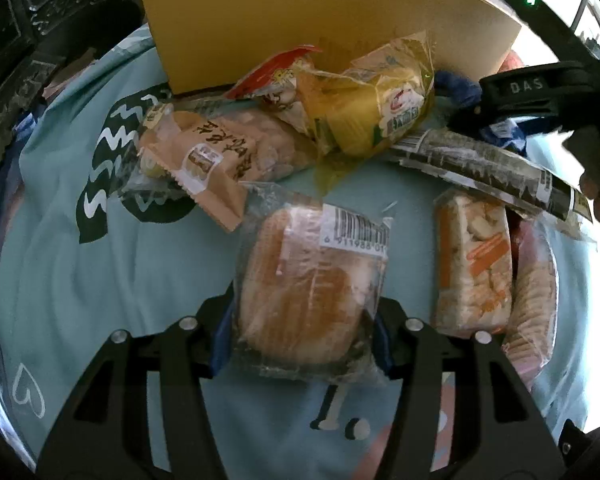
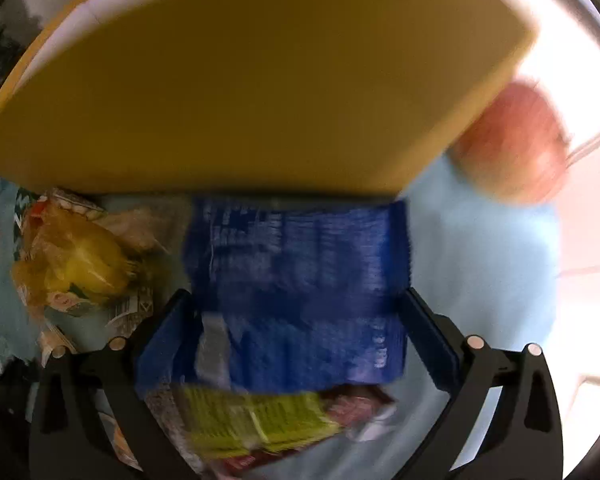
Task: Organize snacks
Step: 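Lift the bun bag with the left tool while the right tool lifts the blue packet, then carry both bags over the yellow box and open both tools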
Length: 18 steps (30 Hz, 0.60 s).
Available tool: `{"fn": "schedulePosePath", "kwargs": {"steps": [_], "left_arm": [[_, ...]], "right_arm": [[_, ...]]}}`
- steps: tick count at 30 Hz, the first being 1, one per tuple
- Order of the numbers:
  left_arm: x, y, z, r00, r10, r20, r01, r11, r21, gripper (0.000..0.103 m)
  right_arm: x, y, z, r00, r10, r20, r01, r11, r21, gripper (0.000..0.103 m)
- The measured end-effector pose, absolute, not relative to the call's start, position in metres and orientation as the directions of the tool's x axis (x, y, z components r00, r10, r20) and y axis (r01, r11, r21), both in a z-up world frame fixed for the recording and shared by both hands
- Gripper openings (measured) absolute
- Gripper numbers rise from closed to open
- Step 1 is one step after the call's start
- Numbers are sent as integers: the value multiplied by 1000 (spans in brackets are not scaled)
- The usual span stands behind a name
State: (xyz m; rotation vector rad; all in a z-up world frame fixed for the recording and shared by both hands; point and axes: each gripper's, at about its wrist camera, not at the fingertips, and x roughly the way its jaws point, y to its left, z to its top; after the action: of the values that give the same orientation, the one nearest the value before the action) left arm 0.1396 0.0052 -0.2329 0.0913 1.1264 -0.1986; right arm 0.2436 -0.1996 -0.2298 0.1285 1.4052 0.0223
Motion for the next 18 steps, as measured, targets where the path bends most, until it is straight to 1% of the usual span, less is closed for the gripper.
{"fn": "schedulePosePath", "kwargs": {"steps": [1,2,3,4,5,6,7,13,18], "left_arm": [[141,7,-236,416,-115,-902,204,978,-31,56],[140,7,-236,418,-120,-900,205,978,-35,56],[139,5,-236,422,-122,-898,205,978,-36,55],[138,6,-235,433,-121,-894,203,979,-34,54],[136,6,-235,441,-119,-889,201,979,-32,53],[133,5,-233,449,-121,-885,197,980,-34,53],[131,6,-231,460,-125,-879,193,980,-38,52],[119,10,-214,489,-155,-858,193,979,-67,51],[109,17,-184,543,-187,-819,185,978,-100,50]], "right_arm": [[245,-202,-230,156,104,-982,52,992,113,101],[246,-203,-227,153,110,-982,32,993,116,91],[247,-203,-222,159,129,-979,1,991,131,71],[247,-202,-215,171,139,-975,-42,990,134,63],[245,-199,-206,211,100,-972,-93,992,82,57],[240,-197,-198,244,79,-967,-124,991,50,56],[236,-199,-193,244,90,-966,-130,990,60,56],[209,-213,-164,302,238,-923,-106,971,216,56],[184,-211,-131,369,275,-888,-138,961,240,56]]}}
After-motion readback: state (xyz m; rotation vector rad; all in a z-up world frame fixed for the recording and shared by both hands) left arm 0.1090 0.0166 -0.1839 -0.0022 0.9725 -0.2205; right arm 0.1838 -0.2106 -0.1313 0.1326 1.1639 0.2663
